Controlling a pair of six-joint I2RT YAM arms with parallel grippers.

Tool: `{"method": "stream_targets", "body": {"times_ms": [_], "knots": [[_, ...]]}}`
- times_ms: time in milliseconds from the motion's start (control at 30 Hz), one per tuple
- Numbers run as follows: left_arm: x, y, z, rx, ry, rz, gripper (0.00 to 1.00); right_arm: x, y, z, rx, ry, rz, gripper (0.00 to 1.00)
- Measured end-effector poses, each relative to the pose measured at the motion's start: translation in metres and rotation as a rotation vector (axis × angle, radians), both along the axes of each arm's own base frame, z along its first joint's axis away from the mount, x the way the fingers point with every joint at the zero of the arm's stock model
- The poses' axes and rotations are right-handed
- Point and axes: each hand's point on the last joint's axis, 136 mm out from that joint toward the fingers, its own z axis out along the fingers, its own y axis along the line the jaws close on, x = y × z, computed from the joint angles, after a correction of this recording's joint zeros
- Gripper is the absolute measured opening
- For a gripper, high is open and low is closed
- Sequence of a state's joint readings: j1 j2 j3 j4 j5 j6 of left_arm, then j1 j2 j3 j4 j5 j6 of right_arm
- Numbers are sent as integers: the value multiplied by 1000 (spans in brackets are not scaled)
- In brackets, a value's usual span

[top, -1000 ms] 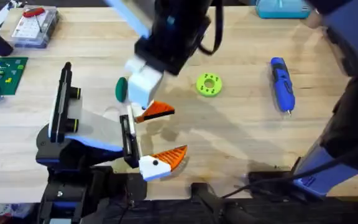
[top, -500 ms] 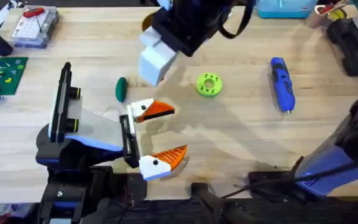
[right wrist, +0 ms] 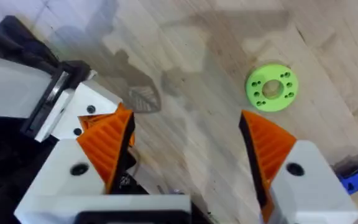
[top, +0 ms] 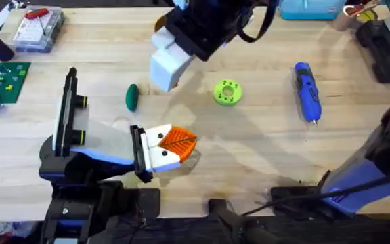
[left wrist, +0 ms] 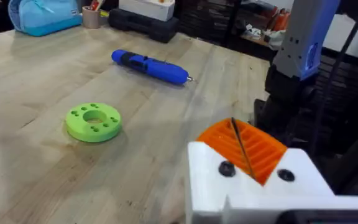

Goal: Pick up the gripper from the table and insert it into the empty holder that is missing its gripper. Then pick up a screw, insert it into the mounting hole, and use the screwdriver to tighten it. Finally, clean up the table by picking up the vegetable and placing it into the bucket.

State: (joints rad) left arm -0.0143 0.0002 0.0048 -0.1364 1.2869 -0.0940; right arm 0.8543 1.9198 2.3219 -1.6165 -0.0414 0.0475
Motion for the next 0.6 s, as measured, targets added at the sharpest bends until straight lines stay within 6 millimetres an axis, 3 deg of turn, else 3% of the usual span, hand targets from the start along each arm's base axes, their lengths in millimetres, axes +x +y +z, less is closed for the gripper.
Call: {"method": "stream_targets", "body": {"times_ms": [233,367,500,600], "knots": [[0,0,0,0,0,0,6,-3,2,1,7,6,10,995],[0,0,0,0,0,0,6,-7,-3,13,28,-27,23,995],[0,0,0,1,-3,0,6,-7,-29,32,52,-70,-21,995],[0,0,0,1,-4,0,6,-8,-60,29,25,-65,-81,995]]}}
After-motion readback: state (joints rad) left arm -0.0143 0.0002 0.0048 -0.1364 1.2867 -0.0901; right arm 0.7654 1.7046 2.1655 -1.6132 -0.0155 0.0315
